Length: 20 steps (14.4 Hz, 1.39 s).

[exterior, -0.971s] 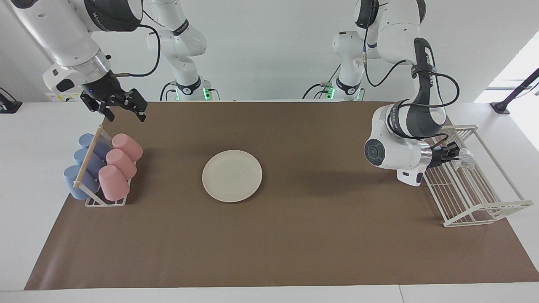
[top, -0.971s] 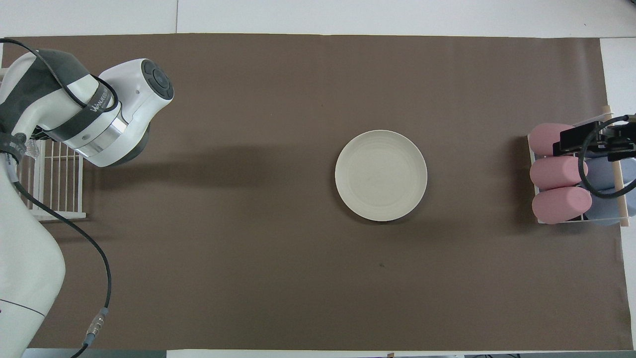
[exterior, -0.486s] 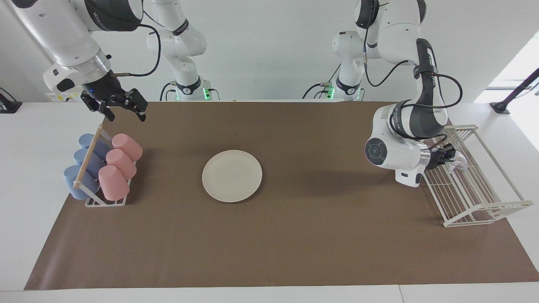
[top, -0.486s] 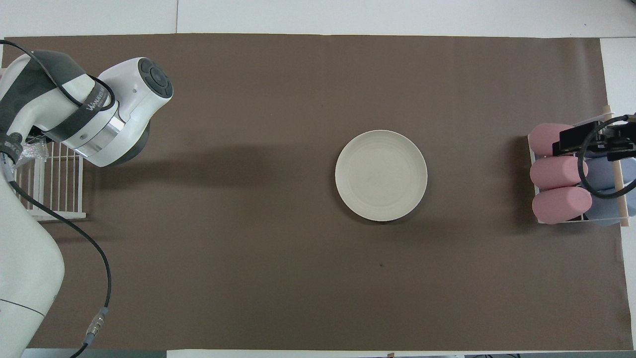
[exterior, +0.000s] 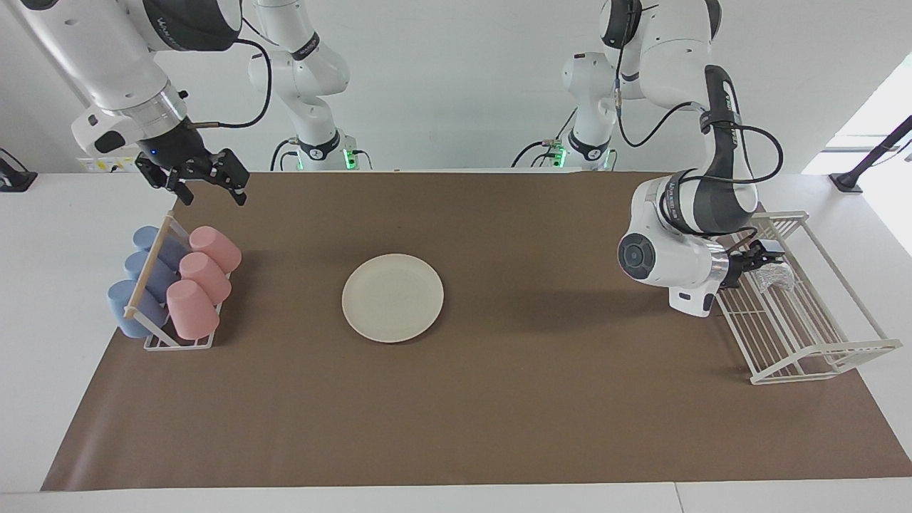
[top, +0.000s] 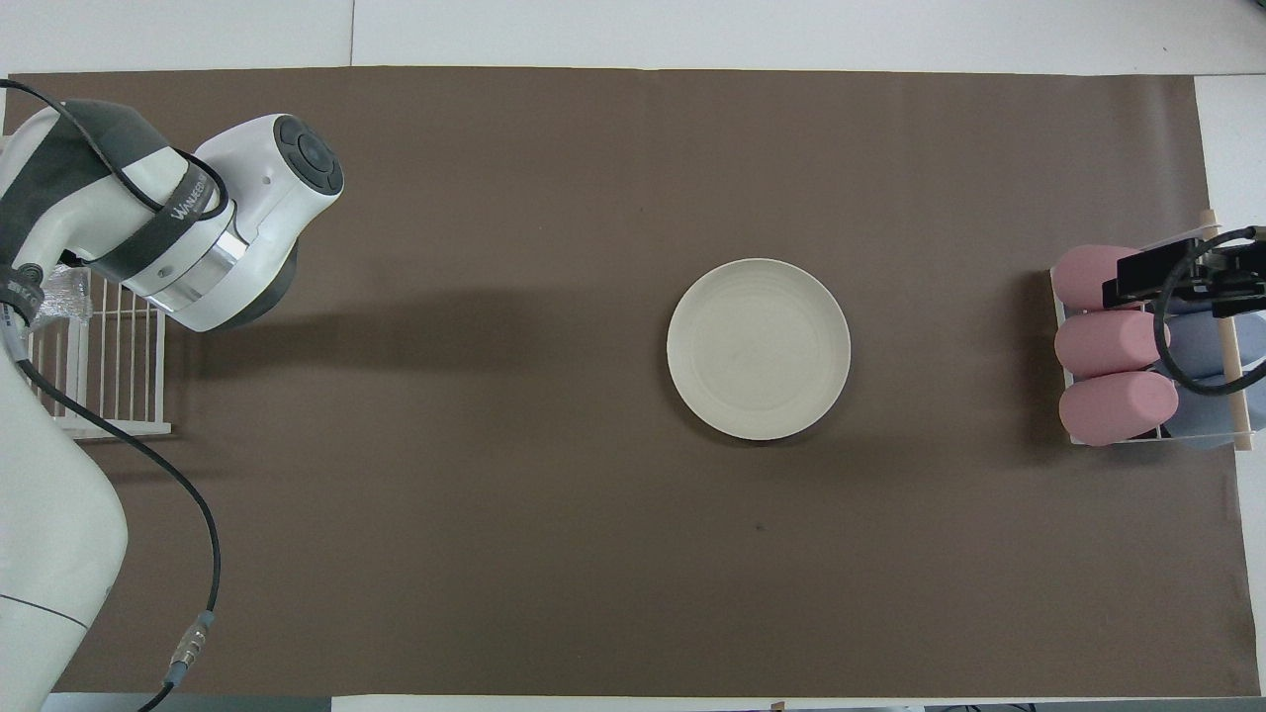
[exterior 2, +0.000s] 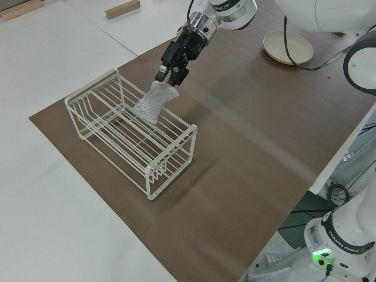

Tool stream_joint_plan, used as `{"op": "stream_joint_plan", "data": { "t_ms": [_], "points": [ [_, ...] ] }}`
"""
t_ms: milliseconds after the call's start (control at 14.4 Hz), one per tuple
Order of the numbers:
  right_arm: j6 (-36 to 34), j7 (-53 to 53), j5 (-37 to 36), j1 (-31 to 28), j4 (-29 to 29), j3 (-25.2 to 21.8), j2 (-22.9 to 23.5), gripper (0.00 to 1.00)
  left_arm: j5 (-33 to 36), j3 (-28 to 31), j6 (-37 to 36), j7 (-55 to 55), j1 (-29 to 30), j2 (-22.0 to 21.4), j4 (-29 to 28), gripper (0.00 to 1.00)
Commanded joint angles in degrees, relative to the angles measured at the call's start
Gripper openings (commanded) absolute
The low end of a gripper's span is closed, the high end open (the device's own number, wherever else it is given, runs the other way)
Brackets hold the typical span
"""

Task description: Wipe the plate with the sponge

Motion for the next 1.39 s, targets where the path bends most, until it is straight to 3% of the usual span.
{"op": "stream_joint_plan", "data": {
  "t_ms": [0, 208, 555, 763, 971, 1179, 1318],
  "points": [
    [0.27, -3.56, -1.03, -0.93, 0.58, 0.07, 0.26, 1.00, -0.52, -0.27, 0.81, -0.49, 0.60, 0.31, 0.42, 1.00],
    [0.27, -3.56, -1.03, -0.93, 0.49, 0.07, 0.26, 1.00, -6.89, -0.80, 2.65, 1.70, 2.96, -1.53, 1.74, 1.00],
    [-0.08, -3.56, -1.03, -0.93, 0.58, -0.02, 0.26, 1.00, -34.57, -0.10, 5.12, 13.31, 7.46, -12.33, 3.59, 1.00],
    [-0.09, -3.65, -1.03, -0.93, 0.58, -0.02, 0.26, 1.00, -51.70, -0.10, 4.59, 16.11, 11.75, -21.19, 0.09, 1.00],
    [-0.17, -3.65, -1.12, -0.85, 0.58, -0.02, 0.26, 1.00, -55.18, -0.01, 0.65, 20.34, 11.16, -29.38, -6.24, 1.00],
    [-0.35, -3.74, -1.47, -0.85, 0.58, -0.02, 0.26, 1.00, -58.07, 0.17, 0.11, 19.91, 9.48, -28.62, -3.11, 1.00],
    [-0.35, -3.74, -1.47, -0.85, 0.58, -0.02, 0.26, 1.00, -61.59, 0.17, -7.05, 20.25, 9.39, -25.55, 3.64, 1.00]
  ]
}}
